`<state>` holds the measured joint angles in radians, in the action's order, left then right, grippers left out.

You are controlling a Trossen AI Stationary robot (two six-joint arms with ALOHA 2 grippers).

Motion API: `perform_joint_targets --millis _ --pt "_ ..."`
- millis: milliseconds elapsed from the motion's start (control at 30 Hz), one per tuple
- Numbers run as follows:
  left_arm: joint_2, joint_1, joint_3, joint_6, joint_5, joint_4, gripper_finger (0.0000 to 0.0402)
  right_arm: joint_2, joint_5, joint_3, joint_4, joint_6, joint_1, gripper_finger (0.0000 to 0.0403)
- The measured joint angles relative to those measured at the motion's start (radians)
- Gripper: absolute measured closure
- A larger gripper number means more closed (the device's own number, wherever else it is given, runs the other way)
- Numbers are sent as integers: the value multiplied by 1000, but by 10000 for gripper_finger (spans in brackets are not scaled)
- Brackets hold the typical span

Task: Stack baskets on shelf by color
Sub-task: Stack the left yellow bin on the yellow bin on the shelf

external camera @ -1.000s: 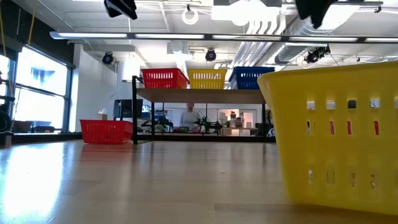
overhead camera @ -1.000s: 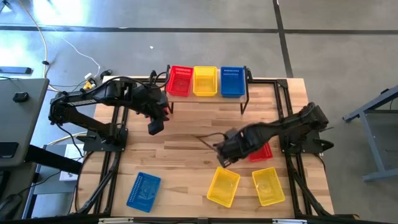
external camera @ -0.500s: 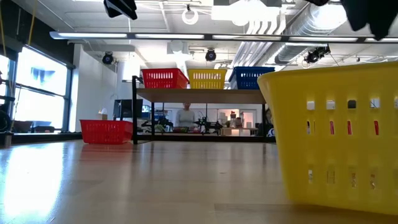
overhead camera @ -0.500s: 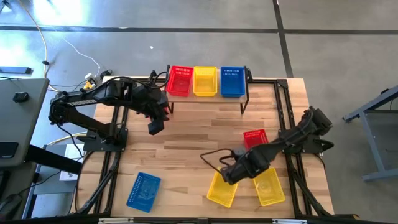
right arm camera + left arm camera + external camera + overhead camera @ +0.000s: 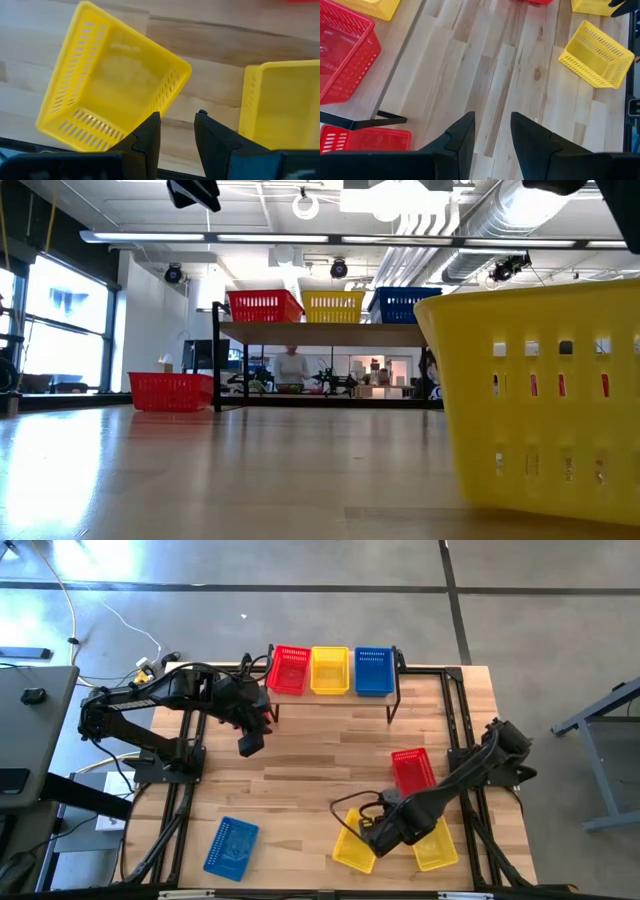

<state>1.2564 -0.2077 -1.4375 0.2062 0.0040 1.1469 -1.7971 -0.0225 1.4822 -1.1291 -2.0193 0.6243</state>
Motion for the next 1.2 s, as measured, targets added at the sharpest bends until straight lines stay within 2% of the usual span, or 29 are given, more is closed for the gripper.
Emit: perform_joint_targets --millis 633,767,933,1100,1200 --pt "0 0 0 0 0 0 284 -188 81 0 100 -49 5 300" --pt "0 0 0 -9 0 0 284 -211 76 0 111 -49 5 327" --pt "0 0 0 -26 3 0 284 -213 18 0 119 -71 3 390" --pt "0 0 0 -51 3 0 284 -211 -5 2 119 -79 -9 396" --pt "0 0 0 -53 3 0 284 -210 -57 25 108 -81 -27 400"
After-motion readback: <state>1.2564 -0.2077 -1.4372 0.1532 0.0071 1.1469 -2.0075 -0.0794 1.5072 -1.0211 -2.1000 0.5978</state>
